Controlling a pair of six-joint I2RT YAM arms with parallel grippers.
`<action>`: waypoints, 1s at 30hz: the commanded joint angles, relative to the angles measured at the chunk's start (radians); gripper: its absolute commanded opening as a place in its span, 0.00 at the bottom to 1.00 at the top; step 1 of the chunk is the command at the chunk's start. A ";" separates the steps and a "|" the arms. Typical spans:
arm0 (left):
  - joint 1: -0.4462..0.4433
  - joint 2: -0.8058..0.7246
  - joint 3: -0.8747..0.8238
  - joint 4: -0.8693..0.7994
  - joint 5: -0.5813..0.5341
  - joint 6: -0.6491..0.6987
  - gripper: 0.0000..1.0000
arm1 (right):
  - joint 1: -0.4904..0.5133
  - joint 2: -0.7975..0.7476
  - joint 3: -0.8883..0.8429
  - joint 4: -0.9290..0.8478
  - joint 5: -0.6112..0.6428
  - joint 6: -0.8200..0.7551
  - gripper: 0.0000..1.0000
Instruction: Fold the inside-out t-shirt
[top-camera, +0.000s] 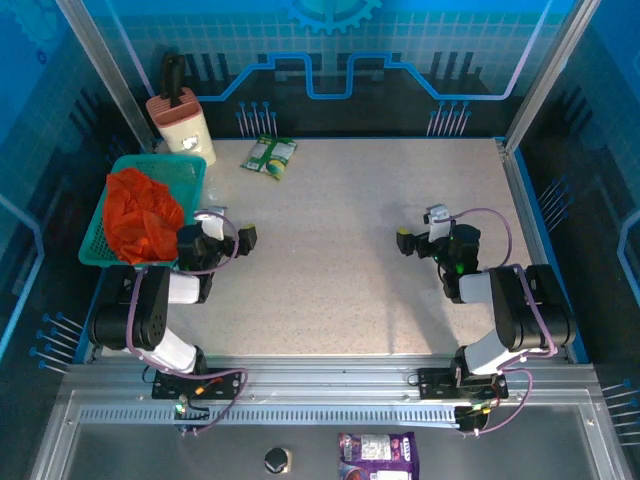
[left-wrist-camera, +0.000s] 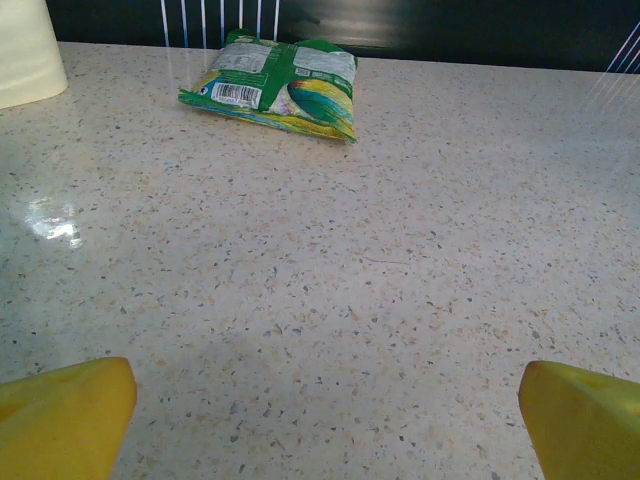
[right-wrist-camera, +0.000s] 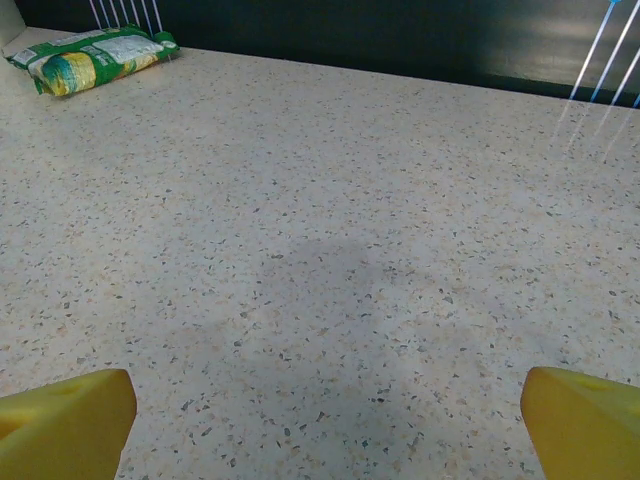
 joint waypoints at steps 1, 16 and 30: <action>0.003 0.001 -0.012 0.043 0.027 0.026 0.99 | -0.012 0.001 -0.007 0.041 -0.009 -0.017 1.00; 0.004 0.001 -0.012 0.043 0.026 0.024 0.99 | -0.015 0.001 -0.007 0.040 -0.011 -0.016 1.00; -0.003 -0.037 0.006 -0.011 -0.052 0.011 0.99 | 0.013 -0.013 0.023 -0.024 0.191 0.026 1.00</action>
